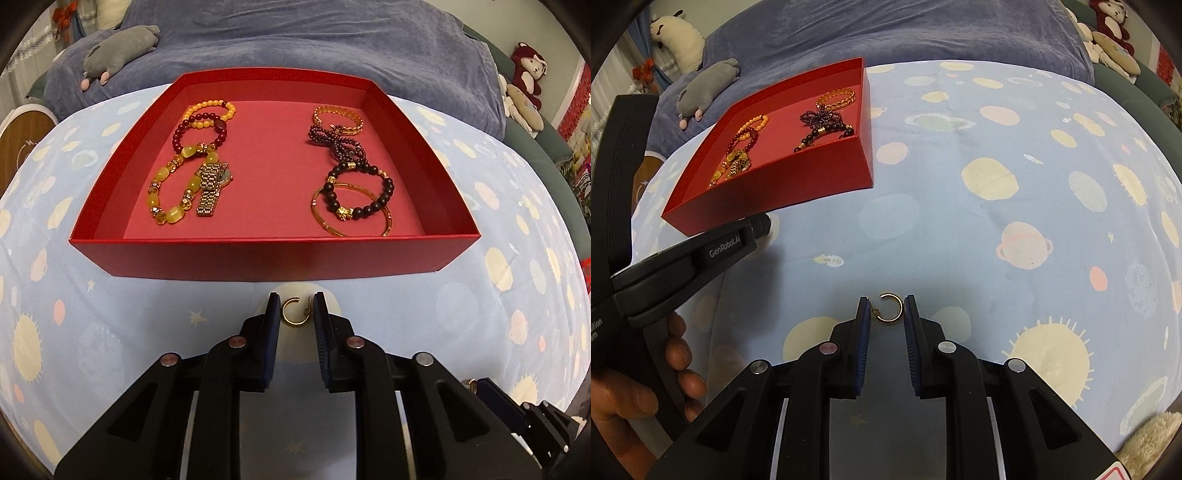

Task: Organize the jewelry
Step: 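Grasp the other gold hoop earring with the left tool while the right tool holds its earring, then carry both held earrings over the red box and lower them inside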

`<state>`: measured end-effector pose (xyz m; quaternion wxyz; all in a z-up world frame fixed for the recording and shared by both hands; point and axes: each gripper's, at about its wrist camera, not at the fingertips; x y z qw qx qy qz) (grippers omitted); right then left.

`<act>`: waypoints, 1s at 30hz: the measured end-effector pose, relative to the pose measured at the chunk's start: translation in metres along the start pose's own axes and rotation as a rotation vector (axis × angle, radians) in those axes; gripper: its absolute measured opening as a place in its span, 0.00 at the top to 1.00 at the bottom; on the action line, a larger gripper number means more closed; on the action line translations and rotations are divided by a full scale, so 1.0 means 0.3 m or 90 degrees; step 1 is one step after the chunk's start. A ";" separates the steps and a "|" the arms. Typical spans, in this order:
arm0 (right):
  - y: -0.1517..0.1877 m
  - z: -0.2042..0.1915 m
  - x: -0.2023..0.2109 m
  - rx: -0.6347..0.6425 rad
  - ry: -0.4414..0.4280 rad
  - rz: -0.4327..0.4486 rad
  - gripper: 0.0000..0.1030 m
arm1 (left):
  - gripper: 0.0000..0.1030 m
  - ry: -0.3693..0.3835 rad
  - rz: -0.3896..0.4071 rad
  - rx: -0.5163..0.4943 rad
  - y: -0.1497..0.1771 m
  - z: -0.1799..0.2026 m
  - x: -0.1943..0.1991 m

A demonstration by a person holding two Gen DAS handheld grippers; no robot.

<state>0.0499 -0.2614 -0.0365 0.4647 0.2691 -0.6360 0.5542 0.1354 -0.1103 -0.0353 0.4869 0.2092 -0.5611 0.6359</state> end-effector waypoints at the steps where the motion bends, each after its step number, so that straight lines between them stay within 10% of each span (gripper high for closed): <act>1: -0.002 -0.003 0.000 0.002 -0.001 0.000 0.83 | 0.83 -0.002 0.001 -0.002 0.007 -0.003 0.005; 30: 0.070 -0.194 0.153 0.073 -0.027 0.028 0.83 | 0.83 0.012 -0.007 0.044 0.186 -0.132 0.254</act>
Point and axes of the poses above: each gripper's, at about its wrist camera, not at the fingertips, and x roughly against the way its jaws point, z to its right, y to its underside, and after that the axes turned 13 degrees about y, right-handed
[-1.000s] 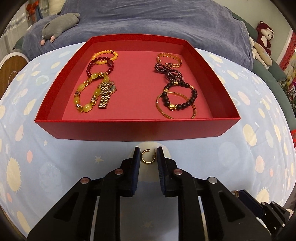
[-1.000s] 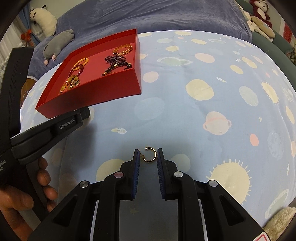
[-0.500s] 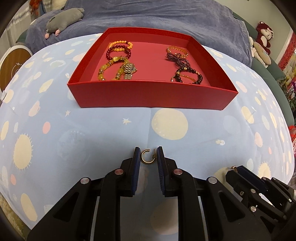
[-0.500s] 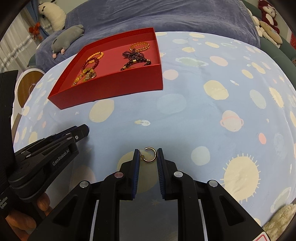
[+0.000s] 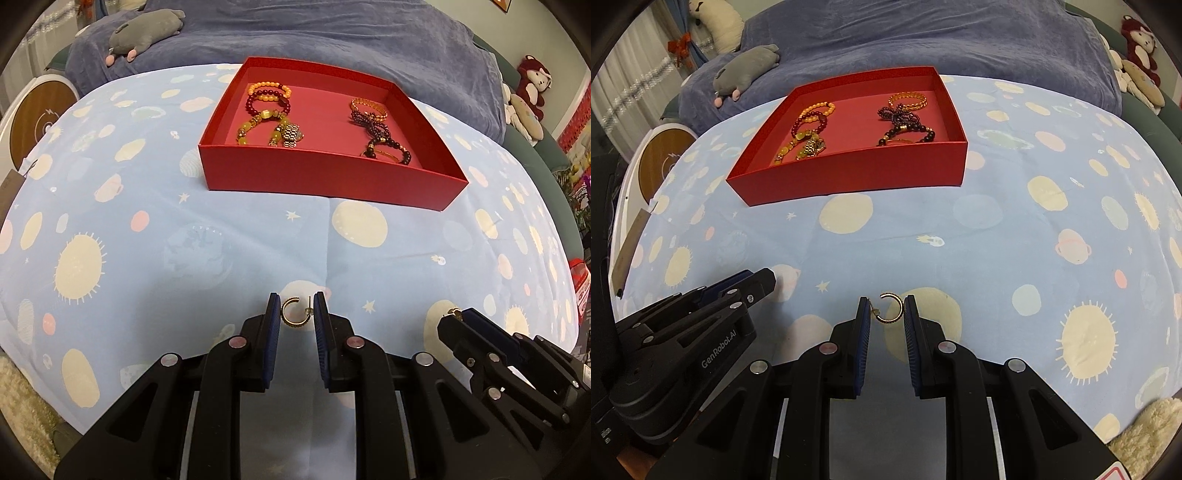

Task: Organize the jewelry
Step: 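Carry both held earrings over the red box and lower them inside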

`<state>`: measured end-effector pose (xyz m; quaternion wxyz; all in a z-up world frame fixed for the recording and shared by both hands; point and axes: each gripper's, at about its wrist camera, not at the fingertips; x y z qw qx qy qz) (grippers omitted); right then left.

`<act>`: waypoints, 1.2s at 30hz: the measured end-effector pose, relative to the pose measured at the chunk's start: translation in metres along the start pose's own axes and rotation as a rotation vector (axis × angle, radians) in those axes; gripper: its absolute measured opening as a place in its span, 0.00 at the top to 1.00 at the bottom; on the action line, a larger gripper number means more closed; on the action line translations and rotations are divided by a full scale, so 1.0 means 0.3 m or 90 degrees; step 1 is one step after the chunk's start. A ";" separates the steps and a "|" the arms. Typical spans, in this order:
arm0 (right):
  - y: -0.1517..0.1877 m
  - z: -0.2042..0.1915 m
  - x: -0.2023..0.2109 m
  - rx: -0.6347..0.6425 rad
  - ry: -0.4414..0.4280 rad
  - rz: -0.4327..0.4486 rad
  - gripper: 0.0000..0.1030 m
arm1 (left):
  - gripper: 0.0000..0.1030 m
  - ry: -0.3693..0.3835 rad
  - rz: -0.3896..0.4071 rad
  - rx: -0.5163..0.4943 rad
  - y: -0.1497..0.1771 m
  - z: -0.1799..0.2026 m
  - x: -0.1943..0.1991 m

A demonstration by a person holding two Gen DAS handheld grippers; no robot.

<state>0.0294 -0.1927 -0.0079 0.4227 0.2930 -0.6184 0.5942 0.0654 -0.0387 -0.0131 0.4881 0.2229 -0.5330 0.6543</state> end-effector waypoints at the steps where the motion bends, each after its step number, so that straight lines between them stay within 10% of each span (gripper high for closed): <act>1: -0.002 -0.007 0.006 0.002 0.000 0.002 0.83 | 0.83 0.000 0.002 0.001 -0.002 -0.001 0.009; 18: -0.084 -0.046 0.061 -0.001 -0.009 0.034 0.83 | 0.83 0.015 0.039 0.012 -0.058 -0.030 0.101; 36: -0.400 -0.045 0.020 -0.018 -0.010 0.095 0.83 | 0.83 0.019 0.103 -0.014 -0.353 -0.002 0.063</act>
Point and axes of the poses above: each gripper's, at about its wrist camera, not at the fingertips, and x roughly against the way its jaws point, z to its right, y to its underside, and after that the axes turned 13 degrees about y, right-handed
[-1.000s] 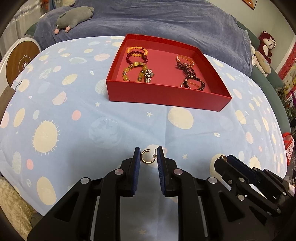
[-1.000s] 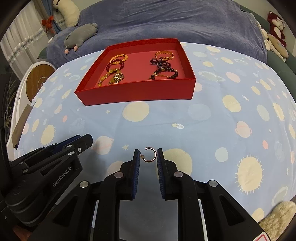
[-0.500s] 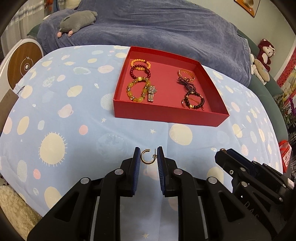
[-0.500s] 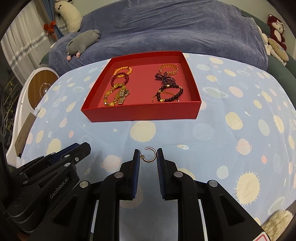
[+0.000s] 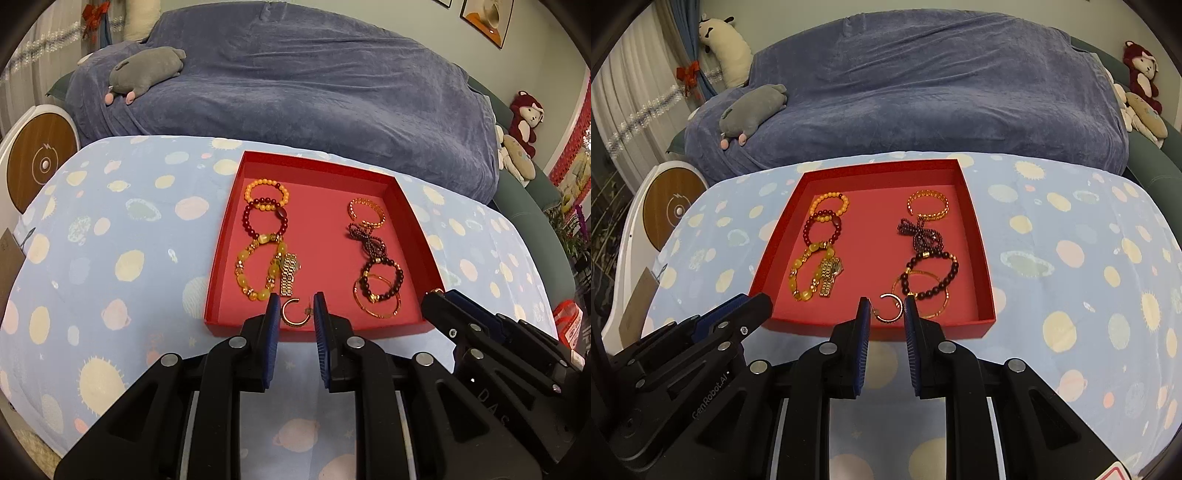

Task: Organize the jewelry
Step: 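Carry both held earrings over the red box and lower them inside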

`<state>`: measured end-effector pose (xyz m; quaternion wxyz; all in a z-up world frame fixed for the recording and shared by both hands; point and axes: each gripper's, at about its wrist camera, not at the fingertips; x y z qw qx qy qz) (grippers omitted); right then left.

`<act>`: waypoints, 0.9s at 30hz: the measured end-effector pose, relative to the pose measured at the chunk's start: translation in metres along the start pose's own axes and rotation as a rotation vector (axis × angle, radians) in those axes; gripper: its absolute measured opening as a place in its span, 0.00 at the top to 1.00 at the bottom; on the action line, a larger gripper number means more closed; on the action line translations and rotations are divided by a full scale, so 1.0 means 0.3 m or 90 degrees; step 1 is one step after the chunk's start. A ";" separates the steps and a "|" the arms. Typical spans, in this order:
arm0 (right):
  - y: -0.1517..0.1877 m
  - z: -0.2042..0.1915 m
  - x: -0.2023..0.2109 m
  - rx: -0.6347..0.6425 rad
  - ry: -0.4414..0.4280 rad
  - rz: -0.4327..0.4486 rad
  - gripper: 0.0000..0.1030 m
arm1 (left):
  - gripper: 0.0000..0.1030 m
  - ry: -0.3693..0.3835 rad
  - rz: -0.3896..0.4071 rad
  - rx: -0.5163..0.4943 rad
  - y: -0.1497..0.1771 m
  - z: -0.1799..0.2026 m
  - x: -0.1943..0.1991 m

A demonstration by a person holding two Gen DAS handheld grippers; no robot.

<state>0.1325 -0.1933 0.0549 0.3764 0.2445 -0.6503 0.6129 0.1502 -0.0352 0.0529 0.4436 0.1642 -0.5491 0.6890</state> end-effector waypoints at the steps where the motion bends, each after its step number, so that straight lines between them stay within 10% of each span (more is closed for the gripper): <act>1: -0.015 0.000 -0.010 -0.002 -0.001 0.001 0.83 | 0.83 -0.003 0.001 -0.001 -0.015 -0.002 -0.011; 27: -0.179 -0.026 -0.249 -0.002 0.008 -0.011 0.83 | 0.83 -0.028 -0.013 0.005 -0.179 -0.057 -0.254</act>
Point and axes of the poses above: each gripper's, at about its wrist camera, not at the fingertips, and x roughly against the way its jaws point, z to its right, y to its underside, and after that the axes turned 13 degrees about y, right-handed
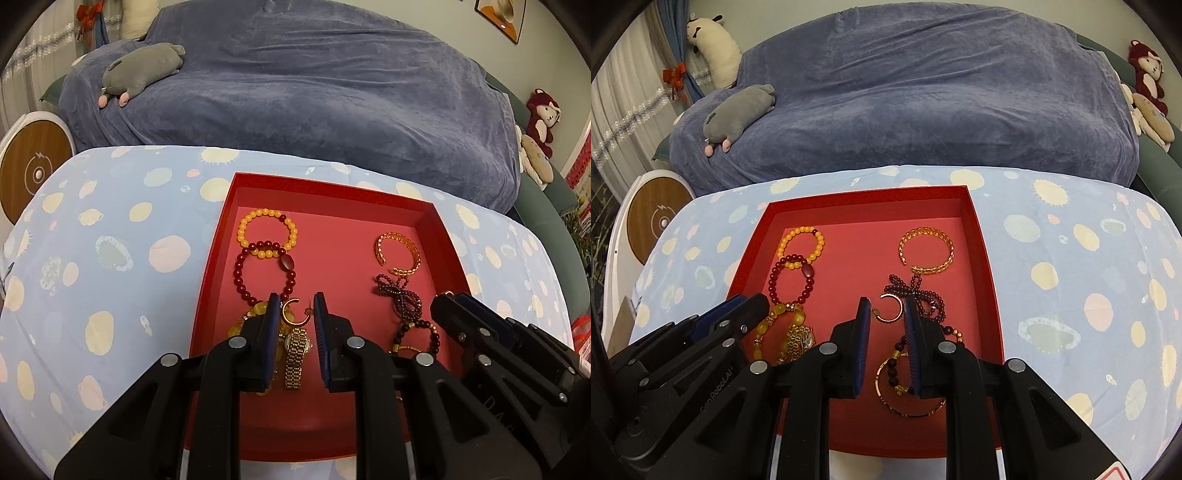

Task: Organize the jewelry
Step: 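Carry both held earrings over the red box and lower them inside, then open both tools to release the earrings into the red box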

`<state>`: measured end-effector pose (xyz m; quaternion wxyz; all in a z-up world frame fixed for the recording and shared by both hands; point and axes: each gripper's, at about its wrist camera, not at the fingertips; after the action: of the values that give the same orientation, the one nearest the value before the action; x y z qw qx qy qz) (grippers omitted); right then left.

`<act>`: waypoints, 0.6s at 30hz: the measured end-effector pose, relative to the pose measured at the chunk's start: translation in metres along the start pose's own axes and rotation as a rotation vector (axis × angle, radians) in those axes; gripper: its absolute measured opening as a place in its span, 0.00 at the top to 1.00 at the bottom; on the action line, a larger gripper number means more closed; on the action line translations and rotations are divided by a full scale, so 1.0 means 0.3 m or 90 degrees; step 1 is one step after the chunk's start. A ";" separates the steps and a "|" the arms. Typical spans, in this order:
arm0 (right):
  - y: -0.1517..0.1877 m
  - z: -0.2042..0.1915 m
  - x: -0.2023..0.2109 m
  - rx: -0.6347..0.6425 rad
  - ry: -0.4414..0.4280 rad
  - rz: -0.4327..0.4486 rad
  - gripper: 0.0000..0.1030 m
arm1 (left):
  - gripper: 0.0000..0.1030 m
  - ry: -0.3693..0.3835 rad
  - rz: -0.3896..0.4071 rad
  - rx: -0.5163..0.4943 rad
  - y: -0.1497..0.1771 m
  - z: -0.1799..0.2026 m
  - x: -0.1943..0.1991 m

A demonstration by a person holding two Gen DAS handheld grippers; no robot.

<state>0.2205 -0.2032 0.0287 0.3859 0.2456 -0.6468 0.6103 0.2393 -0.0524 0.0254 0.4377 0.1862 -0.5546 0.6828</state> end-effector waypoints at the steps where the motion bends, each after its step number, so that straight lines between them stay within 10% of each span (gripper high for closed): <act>1: -0.002 -0.001 -0.009 0.000 0.000 -0.001 0.83 | 0.82 -0.001 0.000 0.000 -0.004 0.000 -0.005; 18: -0.008 -0.025 -0.082 0.009 0.002 -0.023 0.83 | 0.82 -0.006 -0.018 0.014 -0.010 -0.032 -0.064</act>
<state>0.2381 -0.1998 0.0102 0.3961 0.2589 -0.6376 0.6079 0.2545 -0.0509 0.0101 0.4424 0.2021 -0.5466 0.6816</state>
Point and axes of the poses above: each gripper's, at about its wrist camera, not at the fingertips, and x roughly against the way its jaws point, z to its right, y to its underside, and after that the axes turned 13 degrees about y, right-handed
